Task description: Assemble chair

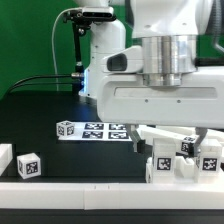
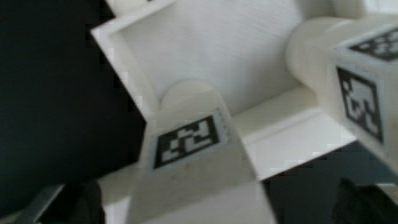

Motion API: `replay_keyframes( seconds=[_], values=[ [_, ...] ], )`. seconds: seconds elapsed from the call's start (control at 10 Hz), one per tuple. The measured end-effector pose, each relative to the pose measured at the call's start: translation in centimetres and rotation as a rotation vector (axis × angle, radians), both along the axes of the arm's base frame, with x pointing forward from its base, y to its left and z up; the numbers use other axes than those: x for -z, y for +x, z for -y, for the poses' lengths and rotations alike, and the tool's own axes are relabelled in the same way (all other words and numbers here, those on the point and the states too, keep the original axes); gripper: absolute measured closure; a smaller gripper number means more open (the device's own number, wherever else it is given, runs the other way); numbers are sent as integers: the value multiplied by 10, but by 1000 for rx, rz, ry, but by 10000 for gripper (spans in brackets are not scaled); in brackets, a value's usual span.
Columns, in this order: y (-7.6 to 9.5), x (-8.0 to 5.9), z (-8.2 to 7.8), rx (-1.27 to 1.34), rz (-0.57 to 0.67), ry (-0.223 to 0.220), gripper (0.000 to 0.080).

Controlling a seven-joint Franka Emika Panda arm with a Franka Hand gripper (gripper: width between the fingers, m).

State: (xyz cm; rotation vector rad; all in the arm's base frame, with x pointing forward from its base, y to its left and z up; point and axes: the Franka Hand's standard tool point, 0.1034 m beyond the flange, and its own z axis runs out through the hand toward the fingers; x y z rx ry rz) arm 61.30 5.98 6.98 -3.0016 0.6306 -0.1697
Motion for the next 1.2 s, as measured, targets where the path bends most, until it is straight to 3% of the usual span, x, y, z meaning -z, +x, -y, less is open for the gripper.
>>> replay_keyframes(
  seconds=[0.1, 0.2, 0.3, 0.4, 0.6, 1.0, 1.2],
  values=[
    [0, 0, 1, 1, 0, 0, 259],
    [0, 0, 1, 3, 0, 0, 441],
    [-1, 1, 3, 108, -8, 14, 441],
    [-1, 2, 4, 189, -15, 22, 508],
    [-1, 1, 7, 391, -25, 52, 508],
    [-2, 1, 2, 1068, -97, 182, 509],
    [-2, 2, 2, 1251, -123, 236, 509]
  ],
)
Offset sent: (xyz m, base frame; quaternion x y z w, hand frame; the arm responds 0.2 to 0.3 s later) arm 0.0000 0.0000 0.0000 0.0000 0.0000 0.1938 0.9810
